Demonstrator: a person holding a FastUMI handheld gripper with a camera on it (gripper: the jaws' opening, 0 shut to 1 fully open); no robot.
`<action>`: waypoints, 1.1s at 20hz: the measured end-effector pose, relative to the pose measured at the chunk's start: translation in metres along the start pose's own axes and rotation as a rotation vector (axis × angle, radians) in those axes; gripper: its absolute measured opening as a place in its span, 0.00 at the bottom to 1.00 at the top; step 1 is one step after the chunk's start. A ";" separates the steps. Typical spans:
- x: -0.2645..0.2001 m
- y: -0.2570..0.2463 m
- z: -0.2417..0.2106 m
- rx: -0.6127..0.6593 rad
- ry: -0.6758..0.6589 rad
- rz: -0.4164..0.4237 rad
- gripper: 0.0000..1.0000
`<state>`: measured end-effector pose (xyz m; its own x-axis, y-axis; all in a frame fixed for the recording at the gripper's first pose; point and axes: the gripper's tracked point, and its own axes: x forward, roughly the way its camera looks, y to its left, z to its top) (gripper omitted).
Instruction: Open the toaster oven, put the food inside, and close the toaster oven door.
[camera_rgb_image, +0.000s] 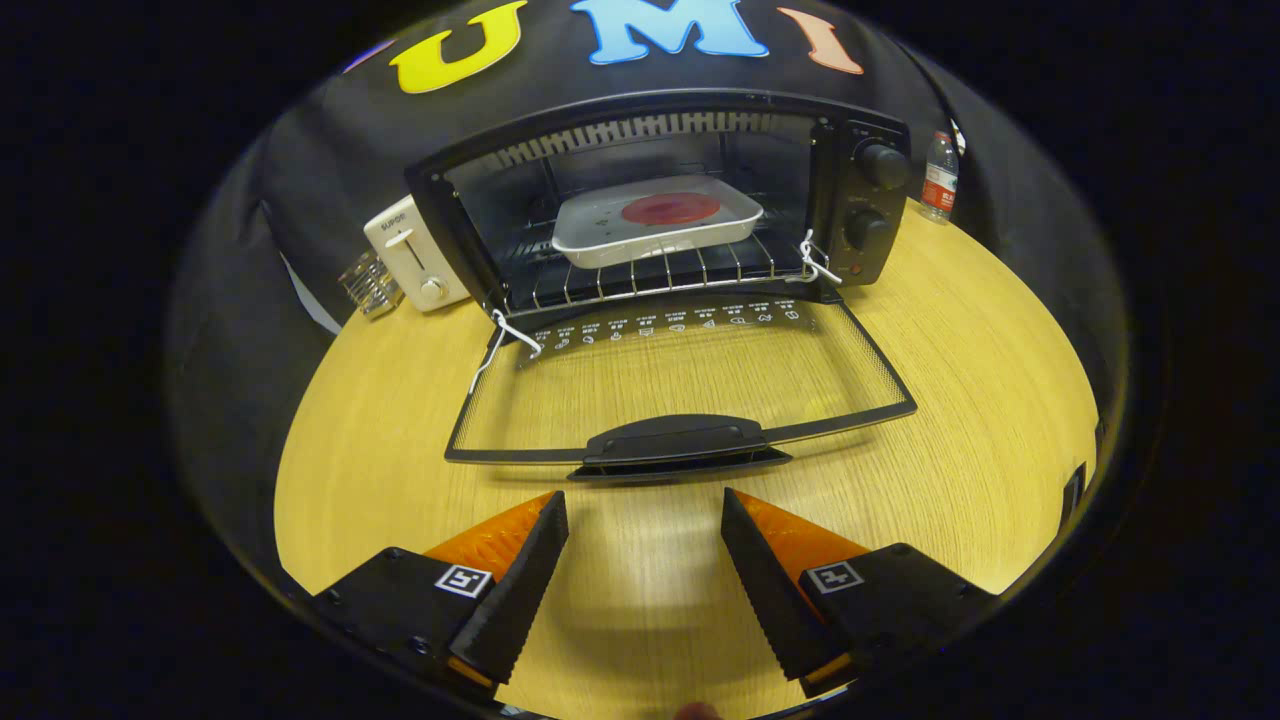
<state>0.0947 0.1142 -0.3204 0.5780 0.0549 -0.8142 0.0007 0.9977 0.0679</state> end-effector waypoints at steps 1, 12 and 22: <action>0.002 -0.003 -0.001 -0.035 0.006 -0.017 0.98; 0.012 -0.008 0.003 -0.064 0.020 -0.084 0.96; -0.015 -0.006 0.014 -0.121 -0.086 -0.085 0.95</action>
<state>0.0981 0.1069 -0.3006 0.6474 -0.0282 -0.7616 -0.0426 0.9964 -0.0731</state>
